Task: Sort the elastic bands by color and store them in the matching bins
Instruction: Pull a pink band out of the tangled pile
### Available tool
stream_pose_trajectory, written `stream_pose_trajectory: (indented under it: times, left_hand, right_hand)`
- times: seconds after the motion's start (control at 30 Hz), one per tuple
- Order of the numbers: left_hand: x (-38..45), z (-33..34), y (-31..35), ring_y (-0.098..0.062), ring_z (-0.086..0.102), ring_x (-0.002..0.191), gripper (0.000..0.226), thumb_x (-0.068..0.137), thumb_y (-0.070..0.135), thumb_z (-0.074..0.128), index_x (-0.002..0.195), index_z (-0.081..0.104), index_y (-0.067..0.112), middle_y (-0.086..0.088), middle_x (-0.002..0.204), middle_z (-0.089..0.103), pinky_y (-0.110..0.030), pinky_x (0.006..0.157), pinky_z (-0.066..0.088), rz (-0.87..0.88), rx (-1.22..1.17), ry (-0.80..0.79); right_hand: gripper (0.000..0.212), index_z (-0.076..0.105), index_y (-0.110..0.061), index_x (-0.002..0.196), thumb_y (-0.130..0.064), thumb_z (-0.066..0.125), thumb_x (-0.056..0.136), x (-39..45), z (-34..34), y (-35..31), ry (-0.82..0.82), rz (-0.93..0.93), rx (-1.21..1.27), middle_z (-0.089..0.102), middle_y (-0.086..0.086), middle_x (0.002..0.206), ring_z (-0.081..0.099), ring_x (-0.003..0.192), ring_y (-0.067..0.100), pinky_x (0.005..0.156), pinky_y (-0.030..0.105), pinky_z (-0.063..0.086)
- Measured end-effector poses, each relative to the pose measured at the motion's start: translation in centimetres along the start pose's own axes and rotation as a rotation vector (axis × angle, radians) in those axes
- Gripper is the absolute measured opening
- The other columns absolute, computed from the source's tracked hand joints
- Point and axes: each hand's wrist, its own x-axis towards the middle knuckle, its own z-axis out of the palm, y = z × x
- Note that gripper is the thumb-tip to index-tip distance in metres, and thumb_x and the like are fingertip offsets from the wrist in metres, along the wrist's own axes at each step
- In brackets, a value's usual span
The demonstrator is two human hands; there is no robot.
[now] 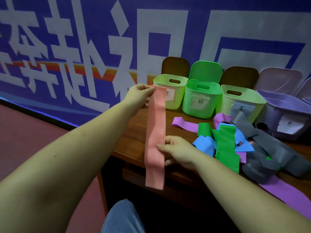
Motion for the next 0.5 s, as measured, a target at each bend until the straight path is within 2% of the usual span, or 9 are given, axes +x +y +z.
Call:
stream_pose_trajectory:
  times: [0.1,0.2,0.3,0.37,0.5]
  left_hand:
    - [1.6,-0.4,-0.9,-0.007,0.05,0.059,0.009,0.095,0.023,0.056,0.092,0.06,0.015,0.003,0.077,0.057,-0.016,0.048,0.049,-0.016,0.008,0.02]
    - [3.3,-0.8,-1.9,-0.008,0.051,0.062,0.012,0.095,0.023,0.055,0.098,0.061,0.013,0.002,0.078,0.057,-0.018,0.051,0.049,-0.031,0.017,0.028]
    - [5.1,-0.8,-3.4,-0.009,0.051,0.062,0.017,0.094,0.023,0.056,0.102,0.062,0.009,0.001,0.078,0.057,-0.016,0.049,0.049,-0.061,0.043,0.021]
    - [6.2,-0.6,-4.6,-0.008,0.051,0.059,0.019,0.094,0.023,0.056,0.104,0.063,0.008,0.001,0.076,0.057,-0.015,0.046,0.048,-0.079,0.053,0.01]
    - [7.7,0.1,-6.9,-0.008,0.051,0.059,0.017,0.094,0.023,0.057,0.102,0.063,0.01,0.003,0.072,0.057,-0.016,0.047,0.048,-0.119,0.066,-0.016]
  right_hand:
    - [0.014,0.059,-0.016,0.093,-0.007,0.049,0.097,1.6,0.3,-0.1,-0.03,0.001,0.016,0.064,0.002,0.081,0.064,0.061,0.005,0.052,0.023,0.055]
    - [0.011,0.06,-0.014,0.102,-0.009,0.052,0.096,3.4,0.0,-0.2,0.012,-0.008,-0.049,0.066,0.002,0.081,0.066,0.067,0.011,0.056,0.025,0.056]
    - [0.014,0.06,-0.018,0.105,-0.019,0.061,0.091,5.1,-0.9,0.3,0.159,-0.053,-0.336,0.068,0.0,0.089,0.064,0.075,0.013,0.059,0.024,0.053]
    - [0.03,0.059,-0.02,0.113,-0.025,0.068,0.085,6.2,-1.6,0.9,0.275,-0.089,-0.485,0.067,-0.005,0.086,0.062,0.076,0.009,0.068,0.025,0.049]
    - [0.06,0.046,-0.02,0.133,-0.019,0.074,0.08,8.1,-2.5,1.8,0.38,-0.136,-0.418,0.068,-0.012,0.078,0.06,0.073,0.0,0.071,0.018,0.043]
